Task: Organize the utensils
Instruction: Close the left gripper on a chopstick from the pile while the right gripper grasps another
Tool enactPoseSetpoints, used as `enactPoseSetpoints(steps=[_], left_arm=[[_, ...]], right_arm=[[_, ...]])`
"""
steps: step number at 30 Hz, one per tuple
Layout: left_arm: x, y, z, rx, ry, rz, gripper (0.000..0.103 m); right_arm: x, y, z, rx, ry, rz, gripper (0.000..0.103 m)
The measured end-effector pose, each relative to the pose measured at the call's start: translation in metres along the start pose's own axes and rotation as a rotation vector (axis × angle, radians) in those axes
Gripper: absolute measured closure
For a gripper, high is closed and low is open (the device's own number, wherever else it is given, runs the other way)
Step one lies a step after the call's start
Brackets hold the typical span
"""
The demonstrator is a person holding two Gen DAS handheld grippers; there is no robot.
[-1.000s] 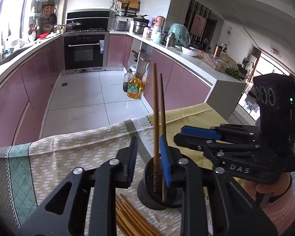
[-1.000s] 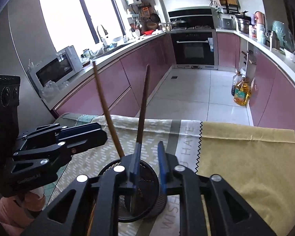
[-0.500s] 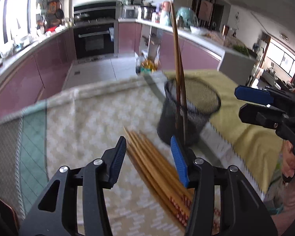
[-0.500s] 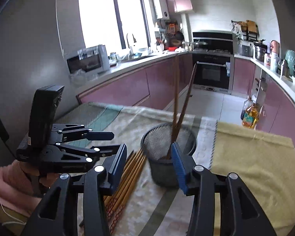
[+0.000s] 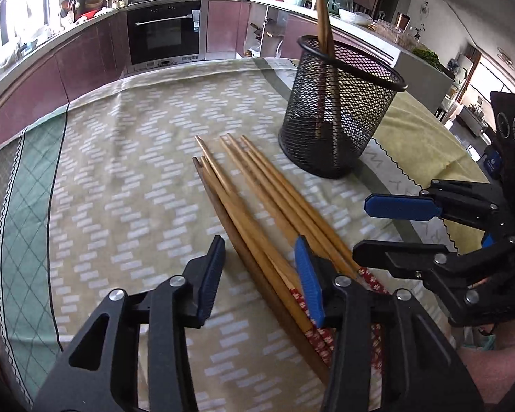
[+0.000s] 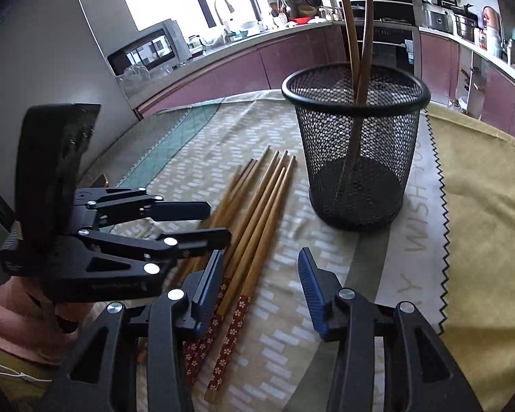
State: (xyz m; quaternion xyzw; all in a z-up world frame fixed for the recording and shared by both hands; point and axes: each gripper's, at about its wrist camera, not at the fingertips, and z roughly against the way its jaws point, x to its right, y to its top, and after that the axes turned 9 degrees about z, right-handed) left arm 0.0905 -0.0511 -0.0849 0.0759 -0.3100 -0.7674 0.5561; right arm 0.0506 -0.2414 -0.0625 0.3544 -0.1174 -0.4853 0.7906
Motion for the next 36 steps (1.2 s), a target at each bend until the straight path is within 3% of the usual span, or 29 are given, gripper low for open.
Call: enactPoseSetpoints(steps=[12,20,28,31,36], left_arm=[[-0.017,-0.008,0.013,-0.010,-0.052,0.029,0.063],[-0.026,-0.010,0.013,-0.025,-0.085,0.049,0.065],[-0.025,-0.006,0.007,-0.043,-0.139,0.084,0.084],[-0.024,-0.005,0.006,-0.042,-0.134,0.089,0.086],[-0.024,-0.004,0.005,-0.043,-0.135,0.094,0.087]], right_arm=[[-0.006,0.002,-0.018,-0.042,-0.082,0.019,0.069],[-0.004,0.002,-0.017,-0.050,-0.098,0.026,0.069],[-0.009,0.006,-0.022,-0.070,-0.118,0.036,0.079],[-0.007,0.007,-0.022,-0.080,-0.124,0.037,0.085],[-0.006,0.011,-0.026,-0.088,-0.137,0.043,0.085]])
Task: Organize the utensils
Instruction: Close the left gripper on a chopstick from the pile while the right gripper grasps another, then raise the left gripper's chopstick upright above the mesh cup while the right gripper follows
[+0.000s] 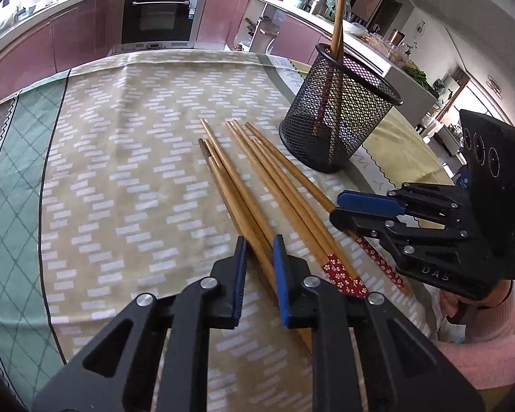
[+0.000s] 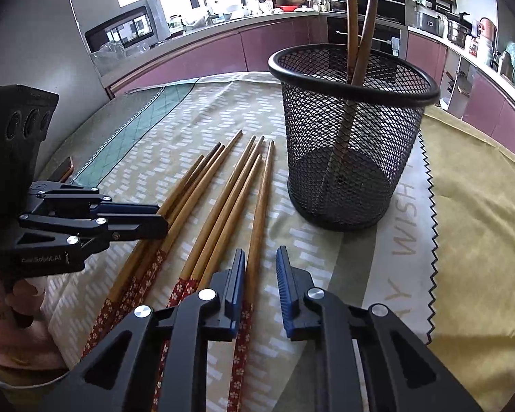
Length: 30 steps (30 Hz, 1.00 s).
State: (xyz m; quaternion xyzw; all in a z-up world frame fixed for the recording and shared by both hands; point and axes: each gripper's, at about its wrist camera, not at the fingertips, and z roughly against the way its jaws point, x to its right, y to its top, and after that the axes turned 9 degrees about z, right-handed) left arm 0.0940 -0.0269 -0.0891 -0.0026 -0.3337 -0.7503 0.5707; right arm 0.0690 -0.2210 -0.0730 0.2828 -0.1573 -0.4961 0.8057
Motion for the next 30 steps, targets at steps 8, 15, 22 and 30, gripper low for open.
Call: enactPoseSetpoints(steps=[8,15,22,30], left_arm=[[-0.002,0.001,0.002,0.003,-0.008,0.018,0.096],[-0.005,0.001,0.008,0.018,-0.012,0.025,0.096],[-0.005,0.003,0.020,0.050,-0.032,0.027,0.096],[0.002,0.011,0.044,0.107,-0.069,0.017,0.096]], right_arm=[[0.004,0.006,-0.006,0.008,0.019,-0.023,0.097],[0.010,-0.001,0.009,0.049,0.064,-0.066,0.097],[0.008,-0.003,0.026,0.100,0.128,-0.057,0.097],[0.007,0.001,0.049,0.179,0.167,-0.048,0.097]])
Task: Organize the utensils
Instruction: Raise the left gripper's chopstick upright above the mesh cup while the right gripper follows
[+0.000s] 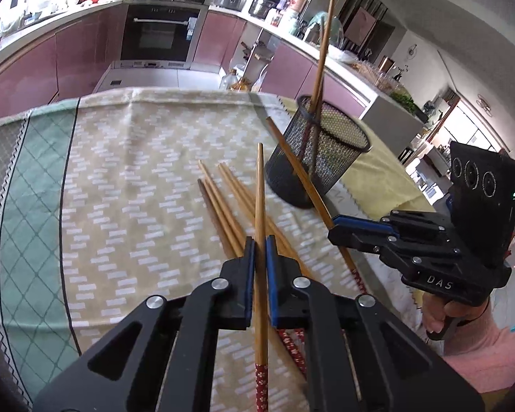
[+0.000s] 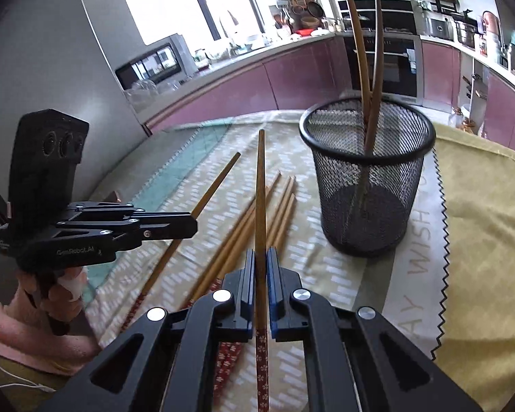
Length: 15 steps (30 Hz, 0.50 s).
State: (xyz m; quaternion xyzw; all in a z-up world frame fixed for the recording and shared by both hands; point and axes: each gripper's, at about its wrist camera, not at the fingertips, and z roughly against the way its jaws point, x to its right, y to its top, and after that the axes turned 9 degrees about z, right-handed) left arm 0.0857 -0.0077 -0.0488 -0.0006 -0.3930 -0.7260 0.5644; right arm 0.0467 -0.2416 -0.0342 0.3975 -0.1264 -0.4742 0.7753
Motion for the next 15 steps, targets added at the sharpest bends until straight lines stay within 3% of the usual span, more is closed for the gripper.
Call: enactPoseSetpoints(steps=[15], left_arm=[[0.025,0.029,0.060,0.135,-0.134,-0.040,0.096]], right_arm=[[-0.001,0.019,0.045,0.150,0.004,0.027,0.097]])
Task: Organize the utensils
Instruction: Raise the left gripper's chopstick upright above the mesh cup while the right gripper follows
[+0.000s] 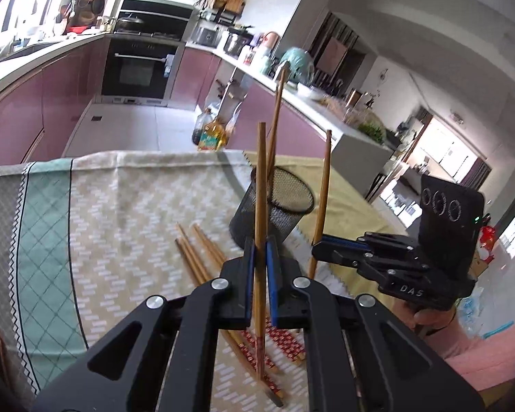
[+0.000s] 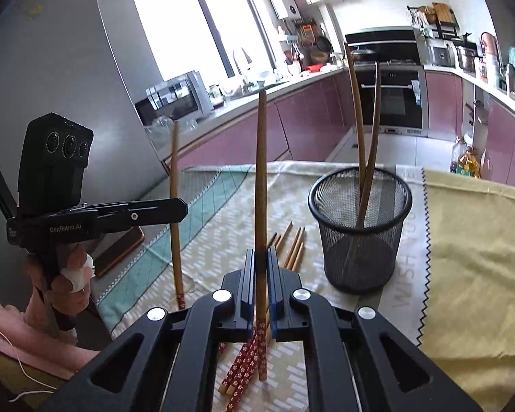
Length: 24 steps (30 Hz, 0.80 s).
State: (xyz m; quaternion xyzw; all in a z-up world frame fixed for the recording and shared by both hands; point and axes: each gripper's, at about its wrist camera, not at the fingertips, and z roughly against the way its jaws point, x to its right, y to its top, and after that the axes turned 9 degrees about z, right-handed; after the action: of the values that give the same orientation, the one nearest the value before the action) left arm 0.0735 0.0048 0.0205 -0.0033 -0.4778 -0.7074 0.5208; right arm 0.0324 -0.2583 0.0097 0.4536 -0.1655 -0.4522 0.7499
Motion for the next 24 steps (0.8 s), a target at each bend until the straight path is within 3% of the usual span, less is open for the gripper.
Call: enactPoseSetpoints(steps=[9,24], left_arm=[[0.016,0.023,0.000,0.055,-0.050,-0.021,0.096],[0.051,0.080,-0.002,0.123,-0.060,-0.096,0.096]], right_arm=[[0.009,0.018,0.020,0.065,-0.037,0.023,0.097],[0.025,0.060,0.041,0.173,-0.115,0.072,0.097]])
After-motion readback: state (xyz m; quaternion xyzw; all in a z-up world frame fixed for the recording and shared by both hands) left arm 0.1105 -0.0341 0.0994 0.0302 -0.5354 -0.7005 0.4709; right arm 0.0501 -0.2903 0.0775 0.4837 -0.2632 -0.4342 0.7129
